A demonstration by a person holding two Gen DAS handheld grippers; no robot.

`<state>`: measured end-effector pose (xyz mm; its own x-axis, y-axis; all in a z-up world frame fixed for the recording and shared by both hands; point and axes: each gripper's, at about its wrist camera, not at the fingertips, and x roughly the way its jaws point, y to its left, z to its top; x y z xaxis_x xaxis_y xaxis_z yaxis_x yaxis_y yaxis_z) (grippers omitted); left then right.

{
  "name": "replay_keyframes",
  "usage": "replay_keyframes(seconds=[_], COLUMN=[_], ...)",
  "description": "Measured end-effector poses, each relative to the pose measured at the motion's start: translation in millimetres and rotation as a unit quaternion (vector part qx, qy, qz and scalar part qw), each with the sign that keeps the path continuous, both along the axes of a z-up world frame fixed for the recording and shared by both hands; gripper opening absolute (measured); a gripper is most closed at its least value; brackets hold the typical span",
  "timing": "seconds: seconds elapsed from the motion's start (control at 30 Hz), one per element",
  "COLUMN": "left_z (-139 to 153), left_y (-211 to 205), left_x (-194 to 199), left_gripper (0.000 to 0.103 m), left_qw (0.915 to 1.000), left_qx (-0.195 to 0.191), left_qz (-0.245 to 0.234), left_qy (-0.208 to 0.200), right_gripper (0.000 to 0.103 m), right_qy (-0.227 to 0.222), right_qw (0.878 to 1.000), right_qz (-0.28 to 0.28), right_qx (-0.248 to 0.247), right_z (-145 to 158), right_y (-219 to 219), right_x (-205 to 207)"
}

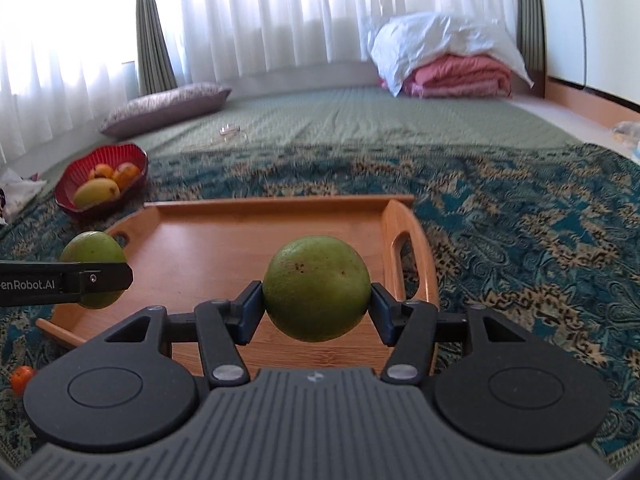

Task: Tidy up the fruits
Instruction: 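Lift and carry both green fruits over the wooden tray with both tools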

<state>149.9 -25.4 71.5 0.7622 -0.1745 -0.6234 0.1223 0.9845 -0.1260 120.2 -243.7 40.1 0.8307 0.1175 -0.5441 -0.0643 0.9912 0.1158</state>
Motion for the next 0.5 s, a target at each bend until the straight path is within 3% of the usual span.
replay_keyframes(seconds=[0.2,0.5], left_z=[-13,-25], left_y=[-4,-6], left_x=[24,40], left_gripper=[0.055,0.055], left_qw=[0.9996,0.9991], left_qx=[0.015,0.019], left_qz=[-0.001,0.003], left_qy=[0.025,0.038], right_gripper=[0.059,0.059], right_qy=[0.020,0.045], right_qw=[0.999,0.999], right_qz=[0.010,0.006], right_qx=[-0.024,-0.011], right_z=[-4,-12], right_y=[6,5], right_x=[20,37])
